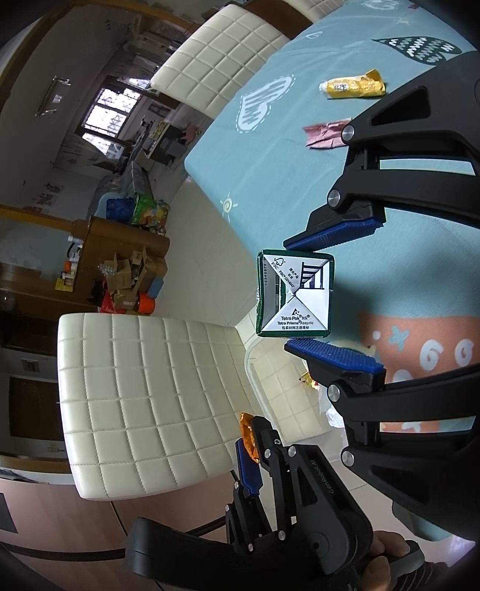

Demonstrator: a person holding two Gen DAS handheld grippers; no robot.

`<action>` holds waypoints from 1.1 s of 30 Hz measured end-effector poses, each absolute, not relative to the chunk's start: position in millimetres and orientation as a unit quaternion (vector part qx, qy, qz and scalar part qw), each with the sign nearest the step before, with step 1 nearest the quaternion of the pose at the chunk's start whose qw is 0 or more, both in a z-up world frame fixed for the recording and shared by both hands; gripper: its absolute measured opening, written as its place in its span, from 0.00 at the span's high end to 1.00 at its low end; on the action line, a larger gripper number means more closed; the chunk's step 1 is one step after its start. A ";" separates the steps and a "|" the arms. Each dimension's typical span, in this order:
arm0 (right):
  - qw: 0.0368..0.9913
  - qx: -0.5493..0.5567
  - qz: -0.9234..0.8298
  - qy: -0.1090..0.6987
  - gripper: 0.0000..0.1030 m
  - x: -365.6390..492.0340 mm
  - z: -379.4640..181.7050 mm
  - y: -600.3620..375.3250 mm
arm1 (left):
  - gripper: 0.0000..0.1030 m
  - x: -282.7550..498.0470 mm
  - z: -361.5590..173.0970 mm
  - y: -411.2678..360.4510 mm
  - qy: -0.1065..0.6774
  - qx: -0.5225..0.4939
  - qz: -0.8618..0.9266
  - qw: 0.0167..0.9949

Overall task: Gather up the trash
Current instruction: 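Carry the orange wrapper and milk carton over the bin, then open both tools over the bin to drop wrapper and carton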

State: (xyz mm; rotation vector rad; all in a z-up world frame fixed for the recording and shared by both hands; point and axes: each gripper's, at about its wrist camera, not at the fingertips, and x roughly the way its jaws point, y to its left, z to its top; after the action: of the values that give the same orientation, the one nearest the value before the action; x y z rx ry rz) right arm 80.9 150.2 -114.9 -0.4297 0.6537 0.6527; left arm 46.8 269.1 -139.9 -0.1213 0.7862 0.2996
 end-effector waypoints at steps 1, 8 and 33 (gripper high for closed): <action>0.872 -0.206 0.315 0.313 0.51 81.2 -115.8 153.8 | 0.74 46.5 -141.0 271.8 0.381 -0.059 0.146 0.911; 0.864 -0.211 0.331 0.316 0.52 81.4 -121.0 175.6 | 0.74 44.3 -147.4 287.5 0.383 -0.067 0.155 0.908; 0.865 -0.197 0.334 0.320 0.15 92.6 -132.0 195.8 | 0.71 51.0 -171.5 310.7 0.411 -0.098 0.145 0.895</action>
State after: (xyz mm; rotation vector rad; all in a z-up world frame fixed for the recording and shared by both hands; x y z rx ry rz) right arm 92.6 195.8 -132.0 -0.4136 0.6700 0.6991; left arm 51.0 310.7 -171.5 -0.2022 0.8524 0.3001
